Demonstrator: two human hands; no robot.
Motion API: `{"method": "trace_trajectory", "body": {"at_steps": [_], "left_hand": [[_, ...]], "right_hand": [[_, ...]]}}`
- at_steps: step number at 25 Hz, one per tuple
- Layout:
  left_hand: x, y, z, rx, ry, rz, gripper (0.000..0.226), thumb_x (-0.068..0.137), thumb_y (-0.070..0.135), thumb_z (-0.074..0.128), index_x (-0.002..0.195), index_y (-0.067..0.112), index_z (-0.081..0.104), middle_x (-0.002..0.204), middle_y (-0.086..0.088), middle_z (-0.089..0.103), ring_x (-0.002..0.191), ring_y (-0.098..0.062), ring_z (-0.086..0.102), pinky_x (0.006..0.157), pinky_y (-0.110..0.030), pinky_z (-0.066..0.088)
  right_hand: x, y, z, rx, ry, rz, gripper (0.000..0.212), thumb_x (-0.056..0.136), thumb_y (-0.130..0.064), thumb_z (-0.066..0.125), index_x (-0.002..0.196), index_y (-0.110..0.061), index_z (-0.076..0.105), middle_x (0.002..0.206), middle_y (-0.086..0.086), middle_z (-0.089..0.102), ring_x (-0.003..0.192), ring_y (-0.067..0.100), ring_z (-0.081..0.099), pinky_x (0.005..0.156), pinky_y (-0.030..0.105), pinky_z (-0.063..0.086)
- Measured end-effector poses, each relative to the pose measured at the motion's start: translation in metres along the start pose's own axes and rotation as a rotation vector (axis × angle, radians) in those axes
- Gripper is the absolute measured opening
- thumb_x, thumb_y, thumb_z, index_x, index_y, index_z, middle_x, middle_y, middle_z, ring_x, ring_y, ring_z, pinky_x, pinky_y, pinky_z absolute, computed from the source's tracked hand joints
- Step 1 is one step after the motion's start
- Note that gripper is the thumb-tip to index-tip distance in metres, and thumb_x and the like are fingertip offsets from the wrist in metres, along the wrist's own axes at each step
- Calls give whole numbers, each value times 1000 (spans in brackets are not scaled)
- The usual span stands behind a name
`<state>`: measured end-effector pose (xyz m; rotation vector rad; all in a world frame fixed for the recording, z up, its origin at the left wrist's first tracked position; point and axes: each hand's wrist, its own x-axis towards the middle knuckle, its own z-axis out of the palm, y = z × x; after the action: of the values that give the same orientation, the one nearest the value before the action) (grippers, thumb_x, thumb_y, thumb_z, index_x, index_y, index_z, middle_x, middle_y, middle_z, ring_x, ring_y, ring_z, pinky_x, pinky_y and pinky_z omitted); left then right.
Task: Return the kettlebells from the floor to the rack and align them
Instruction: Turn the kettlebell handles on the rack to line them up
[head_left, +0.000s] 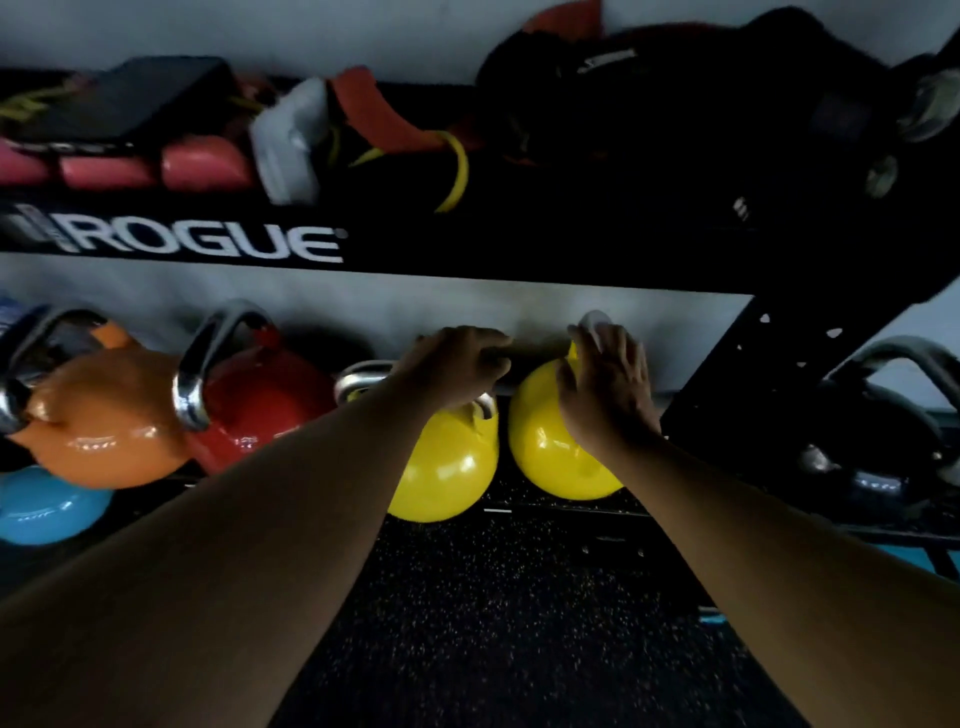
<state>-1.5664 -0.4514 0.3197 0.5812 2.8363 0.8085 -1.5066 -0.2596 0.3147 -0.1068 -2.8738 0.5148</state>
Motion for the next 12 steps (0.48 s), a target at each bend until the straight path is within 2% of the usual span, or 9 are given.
{"method": "trace_trajectory", "body": {"at_steps": [2, 4, 6, 8, 9, 10, 12], "left_hand": [[-12, -19, -14, 14, 21, -45, 52, 86, 53, 48, 129, 30, 64, 137, -2, 65, 128, -25, 58, 105, -43, 46], [-30, -41, -25, 57, 32, -66, 43, 88, 58, 44, 110, 31, 70, 117, -1, 71, 109, -25, 66, 90, -40, 52], [-49, -65, -32, 57, 98, -44, 43, 89, 59, 42, 105, 30, 69, 105, 0, 71, 98, -23, 67, 82, -37, 53], [-64, -87, -36, -4, 166, -73, 42, 92, 58, 44, 115, 30, 65, 116, -2, 66, 107, -23, 63, 90, -41, 53], [-70, -96, -35, -71, 193, -144, 46, 92, 59, 44, 121, 29, 62, 124, -6, 61, 113, -26, 59, 95, -44, 51], [-75, -101, -29, -162, 205, -266, 54, 91, 63, 43, 130, 28, 55, 133, -10, 55, 120, -31, 55, 100, -46, 48], [-81, -95, -8, -416, 141, -551, 81, 86, 76, 38, 151, 28, 27, 150, -17, 39, 132, -40, 46, 108, -46, 40]], "right_hand": [[8, -27, 16, 93, -98, -30, 39, 98, -37, 44, 126, -13, 56, 131, 21, 52, 127, 38, 43, 108, 47, 35], [12, -54, 34, 201, -254, -37, 36, 97, -42, 44, 117, -16, 59, 122, 20, 56, 120, 38, 49, 100, 49, 41], [11, -76, 46, 245, -339, -68, 41, 95, -50, 44, 112, -16, 59, 117, 18, 58, 114, 36, 53, 93, 48, 46], [8, -88, 53, 259, -347, -82, 48, 93, -57, 45, 114, -15, 57, 118, 15, 59, 111, 34, 55, 91, 46, 47], [8, -91, 52, 249, -358, -87, 50, 93, -60, 44, 114, -15, 55, 116, 14, 60, 109, 33, 56, 89, 45, 48], [8, -93, 50, 241, -386, -100, 50, 93, -61, 44, 112, -16, 55, 110, 12, 61, 102, 31, 58, 82, 41, 49], [12, -94, 43, 255, -459, -108, 46, 93, -60, 45, 103, -16, 54, 86, 5, 59, 79, 24, 58, 62, 33, 41]]}}
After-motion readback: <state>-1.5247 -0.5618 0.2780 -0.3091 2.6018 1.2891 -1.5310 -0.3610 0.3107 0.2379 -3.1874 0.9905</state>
